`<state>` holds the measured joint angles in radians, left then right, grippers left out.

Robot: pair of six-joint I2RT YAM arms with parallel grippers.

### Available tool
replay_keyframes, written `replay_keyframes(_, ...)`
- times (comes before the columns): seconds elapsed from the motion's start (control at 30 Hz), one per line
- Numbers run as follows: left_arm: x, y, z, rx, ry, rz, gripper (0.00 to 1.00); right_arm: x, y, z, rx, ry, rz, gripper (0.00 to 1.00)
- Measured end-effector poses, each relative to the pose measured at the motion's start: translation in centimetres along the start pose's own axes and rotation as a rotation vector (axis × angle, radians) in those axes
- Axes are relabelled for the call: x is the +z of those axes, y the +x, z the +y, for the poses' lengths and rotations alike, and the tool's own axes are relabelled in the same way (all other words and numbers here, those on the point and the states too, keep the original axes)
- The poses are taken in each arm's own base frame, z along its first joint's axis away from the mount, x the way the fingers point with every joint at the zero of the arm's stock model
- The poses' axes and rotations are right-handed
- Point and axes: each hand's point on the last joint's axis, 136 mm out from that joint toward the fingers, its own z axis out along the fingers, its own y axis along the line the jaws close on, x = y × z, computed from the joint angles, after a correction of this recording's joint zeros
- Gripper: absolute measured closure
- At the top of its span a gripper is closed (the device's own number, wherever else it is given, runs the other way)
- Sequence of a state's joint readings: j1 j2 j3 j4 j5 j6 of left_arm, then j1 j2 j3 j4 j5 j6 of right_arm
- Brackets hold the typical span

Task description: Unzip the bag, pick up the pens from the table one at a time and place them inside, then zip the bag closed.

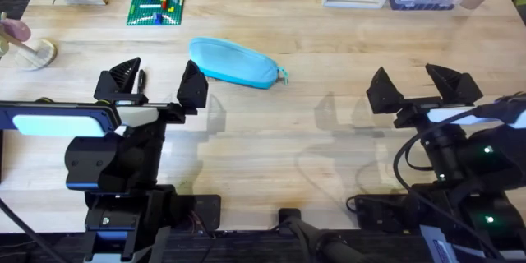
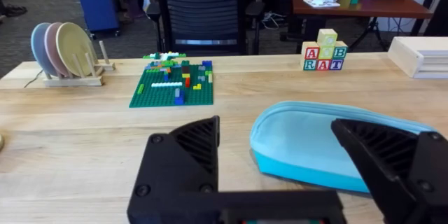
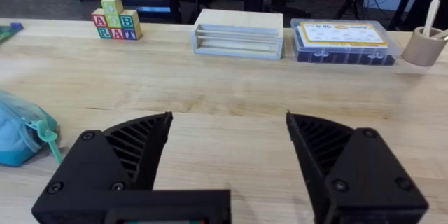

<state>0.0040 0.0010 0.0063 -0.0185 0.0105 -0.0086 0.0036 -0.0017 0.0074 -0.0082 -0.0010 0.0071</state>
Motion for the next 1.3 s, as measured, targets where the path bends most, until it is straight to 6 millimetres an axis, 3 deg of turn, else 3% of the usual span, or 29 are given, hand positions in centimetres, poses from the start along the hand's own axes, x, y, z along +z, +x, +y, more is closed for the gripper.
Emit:
replay_keyframes(1.07,-0.1,-0.8,0.0,0.000,0.000,-0.016,0.006,-0.1,-0.1,0.1,0.031,-0.005,0.009,0.005)
replay_keyframes(1.3,-1.4,-4.2,0.0,0.000,0.000,-0.014,0.006,-1.0,-3.2,0.3,0.037,-0.016,-0.031,0.005)
